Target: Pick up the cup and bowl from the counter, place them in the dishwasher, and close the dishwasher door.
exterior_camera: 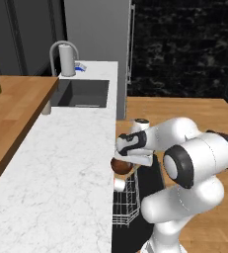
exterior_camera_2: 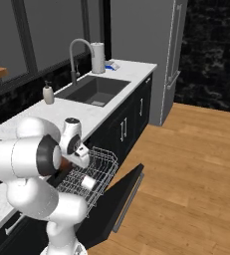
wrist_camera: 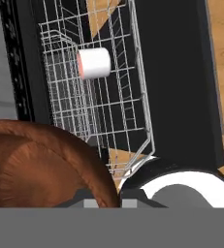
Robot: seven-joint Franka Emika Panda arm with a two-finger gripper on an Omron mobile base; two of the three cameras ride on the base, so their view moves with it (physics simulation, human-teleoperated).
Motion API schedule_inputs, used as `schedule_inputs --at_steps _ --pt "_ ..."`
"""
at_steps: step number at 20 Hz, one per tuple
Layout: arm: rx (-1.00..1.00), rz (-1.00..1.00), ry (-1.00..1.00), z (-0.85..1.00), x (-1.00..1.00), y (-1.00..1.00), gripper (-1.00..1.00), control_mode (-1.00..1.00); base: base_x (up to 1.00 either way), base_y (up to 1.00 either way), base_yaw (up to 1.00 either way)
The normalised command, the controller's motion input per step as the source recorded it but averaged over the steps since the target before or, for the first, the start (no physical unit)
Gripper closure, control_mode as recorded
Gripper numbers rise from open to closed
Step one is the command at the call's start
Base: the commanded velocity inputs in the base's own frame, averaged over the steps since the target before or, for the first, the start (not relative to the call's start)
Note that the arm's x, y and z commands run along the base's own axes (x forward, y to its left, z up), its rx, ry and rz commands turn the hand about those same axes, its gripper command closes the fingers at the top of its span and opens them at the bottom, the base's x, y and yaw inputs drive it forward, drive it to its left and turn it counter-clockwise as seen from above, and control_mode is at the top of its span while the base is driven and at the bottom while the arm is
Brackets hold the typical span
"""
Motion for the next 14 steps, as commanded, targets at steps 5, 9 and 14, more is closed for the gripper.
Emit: schedule_inputs --at_steps 5,9,14 --pt "0.13 0.23 0.0 -0.23 0.29 -0.63 1.0 -1.0 0.0 0.0 0.0" --pt "0.13 0.25 0.0 -0.32 0.48 -0.58 1.0 -1.0 0.0 0.0 0.0" --pt "0.1 0.17 0.0 -0.43 0.38 -0.09 1.0 -1.0 0.0 0.0 0.0"
